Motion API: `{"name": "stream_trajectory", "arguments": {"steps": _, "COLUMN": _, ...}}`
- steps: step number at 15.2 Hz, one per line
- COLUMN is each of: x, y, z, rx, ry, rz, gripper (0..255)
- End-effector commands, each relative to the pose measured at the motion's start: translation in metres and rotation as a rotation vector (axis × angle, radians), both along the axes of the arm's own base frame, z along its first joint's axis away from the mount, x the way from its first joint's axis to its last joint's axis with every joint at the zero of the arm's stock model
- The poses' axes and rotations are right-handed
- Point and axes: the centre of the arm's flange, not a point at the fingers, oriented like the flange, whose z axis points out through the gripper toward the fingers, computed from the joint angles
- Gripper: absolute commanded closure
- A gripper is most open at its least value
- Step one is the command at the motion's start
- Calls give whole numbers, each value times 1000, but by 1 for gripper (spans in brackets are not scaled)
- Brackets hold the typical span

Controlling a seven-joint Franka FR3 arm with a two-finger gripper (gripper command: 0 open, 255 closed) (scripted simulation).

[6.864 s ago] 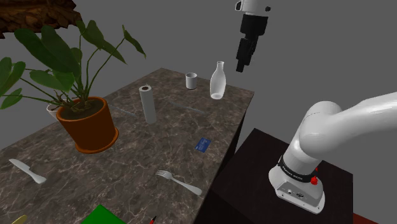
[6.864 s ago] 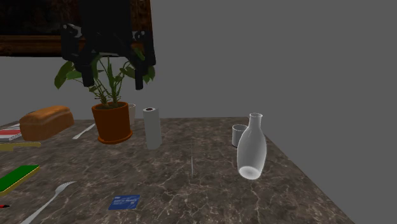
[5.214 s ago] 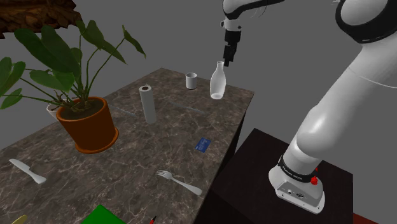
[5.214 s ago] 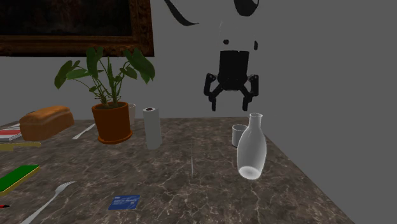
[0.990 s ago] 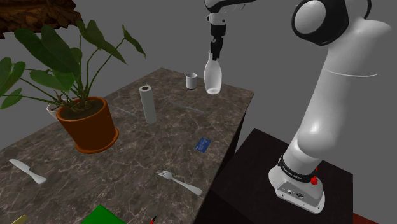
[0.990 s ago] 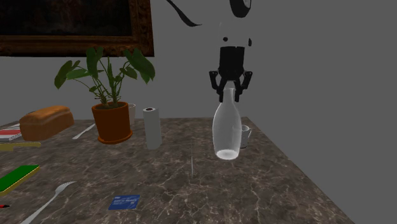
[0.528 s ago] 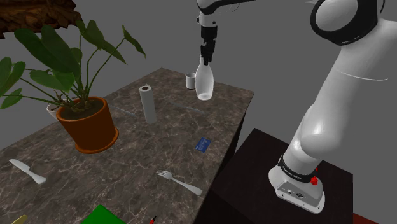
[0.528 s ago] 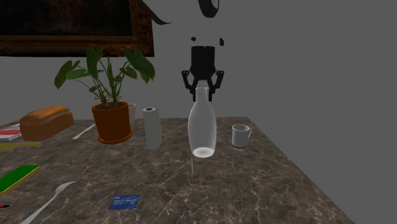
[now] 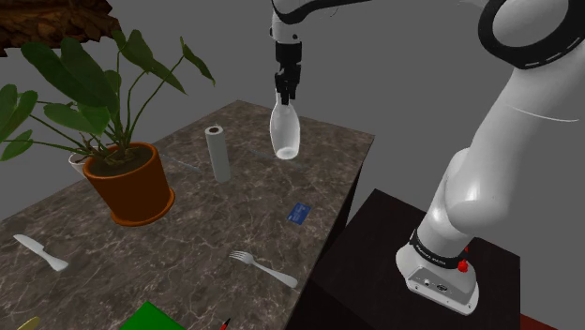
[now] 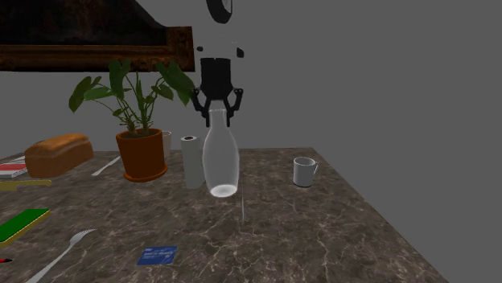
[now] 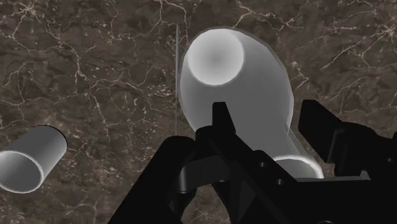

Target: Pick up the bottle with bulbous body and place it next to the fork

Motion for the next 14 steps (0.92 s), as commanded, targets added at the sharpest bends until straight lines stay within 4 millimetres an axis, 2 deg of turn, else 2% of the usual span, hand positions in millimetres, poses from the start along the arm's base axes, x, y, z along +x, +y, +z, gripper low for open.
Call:
{"name": "stream_trajectory", "arguments": {"steps": 1, "x": -1, "y": 27, "z": 0, "rx": 0, "ry": 0, "rz": -2, "gripper": 255}}
{"name": "stream_trajectory", "arguments": {"steps": 14, "x": -11, "y": 198, "z": 0, "rx": 0, "ry": 0, "rz": -2, "gripper": 255}}
